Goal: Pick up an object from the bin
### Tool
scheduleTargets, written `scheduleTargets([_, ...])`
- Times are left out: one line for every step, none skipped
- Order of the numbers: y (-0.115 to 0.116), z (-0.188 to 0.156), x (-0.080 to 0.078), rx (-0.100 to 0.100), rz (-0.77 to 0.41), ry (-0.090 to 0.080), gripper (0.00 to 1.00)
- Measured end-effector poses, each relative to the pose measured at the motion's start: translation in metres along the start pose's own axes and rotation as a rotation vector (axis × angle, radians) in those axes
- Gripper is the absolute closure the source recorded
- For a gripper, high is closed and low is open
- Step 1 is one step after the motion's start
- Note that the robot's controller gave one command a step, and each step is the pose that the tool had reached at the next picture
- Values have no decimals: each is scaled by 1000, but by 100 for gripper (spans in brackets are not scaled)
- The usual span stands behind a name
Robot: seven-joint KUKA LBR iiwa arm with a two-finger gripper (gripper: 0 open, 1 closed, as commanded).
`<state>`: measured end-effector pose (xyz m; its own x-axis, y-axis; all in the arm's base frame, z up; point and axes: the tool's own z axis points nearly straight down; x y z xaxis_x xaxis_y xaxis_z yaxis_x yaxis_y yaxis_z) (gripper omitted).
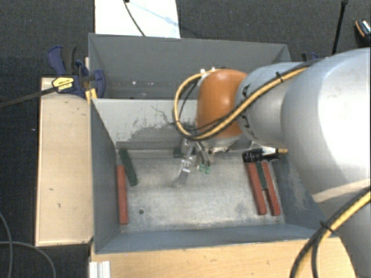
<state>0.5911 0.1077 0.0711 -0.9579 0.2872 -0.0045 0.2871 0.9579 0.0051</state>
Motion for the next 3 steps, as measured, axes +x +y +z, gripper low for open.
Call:
scheduleTargets([-3,-1,-2,1,4,-3,100])
scheduleTargets([-8,-158,4,0,56,-5,100])
scheduleTargets([19,-86,36,7,29,10,100])
